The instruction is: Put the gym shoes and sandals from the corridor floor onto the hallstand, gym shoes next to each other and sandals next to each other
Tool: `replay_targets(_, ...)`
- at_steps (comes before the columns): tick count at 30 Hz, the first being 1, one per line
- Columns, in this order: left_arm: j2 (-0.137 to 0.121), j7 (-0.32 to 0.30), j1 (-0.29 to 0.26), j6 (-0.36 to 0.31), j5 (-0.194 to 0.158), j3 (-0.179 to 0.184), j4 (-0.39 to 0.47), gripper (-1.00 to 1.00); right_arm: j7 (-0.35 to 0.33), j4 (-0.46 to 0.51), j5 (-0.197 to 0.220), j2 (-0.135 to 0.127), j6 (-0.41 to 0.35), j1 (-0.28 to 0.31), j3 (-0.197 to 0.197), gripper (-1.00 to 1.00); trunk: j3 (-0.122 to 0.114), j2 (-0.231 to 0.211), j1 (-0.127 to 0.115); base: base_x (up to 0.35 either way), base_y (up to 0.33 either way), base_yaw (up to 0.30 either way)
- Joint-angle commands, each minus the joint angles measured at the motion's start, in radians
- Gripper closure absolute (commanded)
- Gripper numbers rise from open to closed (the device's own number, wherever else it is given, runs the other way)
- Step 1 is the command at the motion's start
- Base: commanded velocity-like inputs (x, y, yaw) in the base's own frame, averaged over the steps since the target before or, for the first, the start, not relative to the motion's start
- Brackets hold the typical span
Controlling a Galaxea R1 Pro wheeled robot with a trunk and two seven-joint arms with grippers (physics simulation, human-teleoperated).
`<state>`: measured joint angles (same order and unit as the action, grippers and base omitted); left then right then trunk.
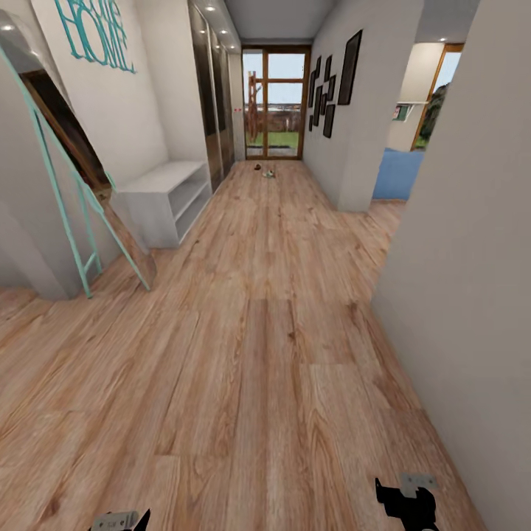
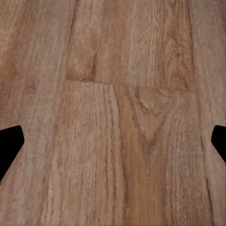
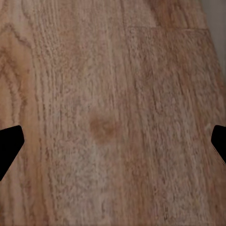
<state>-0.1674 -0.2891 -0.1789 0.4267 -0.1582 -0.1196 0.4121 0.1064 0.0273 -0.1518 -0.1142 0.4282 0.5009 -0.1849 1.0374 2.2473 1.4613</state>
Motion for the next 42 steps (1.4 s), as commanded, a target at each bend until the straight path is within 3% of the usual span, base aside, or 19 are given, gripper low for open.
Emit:
replay_targets(1, 0.0, -0.009, -0.001, 0.0, -0.009, -0.003, -0.001, -1.0, 0.004, -0.001, -0.011, 0.0, 0.003, 0.001, -0.007, -1.0, 0.0, 0.0, 0.0, 0.338, 0.0, -0.006)
replay_targets(42, 0.0, -0.008, -0.001, 0.0, -0.008, -0.004, -0.021, -1.0, 0.001, -0.001, -0.014, -0.001, 0.004, 0.001, -0.005, -1.0, -0.001, 0.0, 0.0, 0.338, 0.0, 0.0)
